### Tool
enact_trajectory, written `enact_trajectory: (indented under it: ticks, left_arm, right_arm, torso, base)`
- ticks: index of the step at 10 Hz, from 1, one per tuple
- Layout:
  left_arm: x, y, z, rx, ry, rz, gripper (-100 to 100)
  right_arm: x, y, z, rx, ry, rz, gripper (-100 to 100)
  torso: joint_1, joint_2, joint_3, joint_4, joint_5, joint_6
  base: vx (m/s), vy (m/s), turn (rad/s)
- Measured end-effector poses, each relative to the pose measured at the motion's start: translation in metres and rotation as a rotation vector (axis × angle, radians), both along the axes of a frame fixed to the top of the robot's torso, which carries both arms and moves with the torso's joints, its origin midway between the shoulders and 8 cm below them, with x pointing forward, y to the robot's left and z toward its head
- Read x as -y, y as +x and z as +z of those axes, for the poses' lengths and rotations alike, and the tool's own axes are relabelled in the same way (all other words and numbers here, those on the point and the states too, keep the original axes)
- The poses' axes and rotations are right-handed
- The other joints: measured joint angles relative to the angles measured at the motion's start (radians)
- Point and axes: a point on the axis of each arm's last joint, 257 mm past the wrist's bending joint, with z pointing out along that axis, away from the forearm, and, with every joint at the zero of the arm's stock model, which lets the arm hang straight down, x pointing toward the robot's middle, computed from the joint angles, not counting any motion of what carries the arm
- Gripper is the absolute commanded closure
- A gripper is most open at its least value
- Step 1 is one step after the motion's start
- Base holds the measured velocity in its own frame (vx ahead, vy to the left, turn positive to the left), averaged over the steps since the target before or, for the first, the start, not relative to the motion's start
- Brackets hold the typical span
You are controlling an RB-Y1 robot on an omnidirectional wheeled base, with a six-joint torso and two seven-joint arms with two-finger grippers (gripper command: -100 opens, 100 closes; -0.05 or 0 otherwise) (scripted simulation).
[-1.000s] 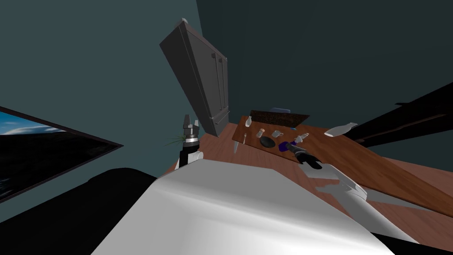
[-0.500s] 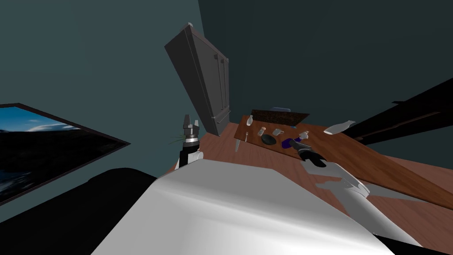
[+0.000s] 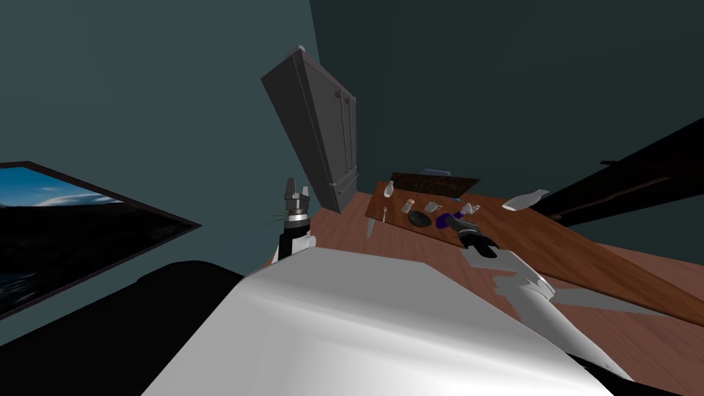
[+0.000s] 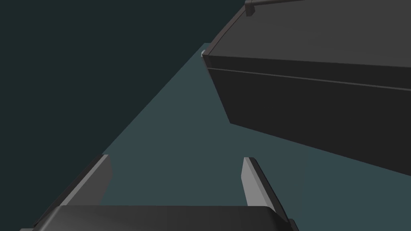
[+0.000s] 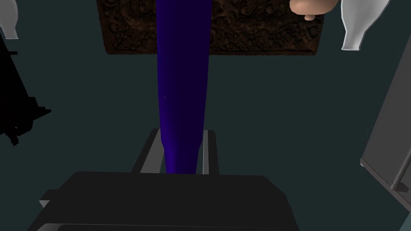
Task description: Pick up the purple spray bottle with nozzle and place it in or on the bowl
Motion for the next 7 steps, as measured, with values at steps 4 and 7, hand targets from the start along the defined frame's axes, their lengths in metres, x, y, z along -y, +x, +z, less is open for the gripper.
enact_trajectory:
  ticks: [4,7]
  left_arm:
    - [0.000,0.000,0.000,0.000,0.000,0.000,0]
    - [0.000,0.000,0.000,0.000,0.000,0.000,0]
  right_arm:
    - [-0.026,0.014,-0.013,-0.013,-0.024,0.058,100]
    - [-0.042,0.022,-0.020,-0.018,-0.035,0.091,-100]
  torso:
    - [-0.002,-0.002,-0.002,-0.001,0.000,-0.001]
    - [-0.003,0.002,0.000,0.000,-0.001,-0.001]
  base:
    - [0.125,0.021,-0.026]
    - [0.057,0.011,-0.004]
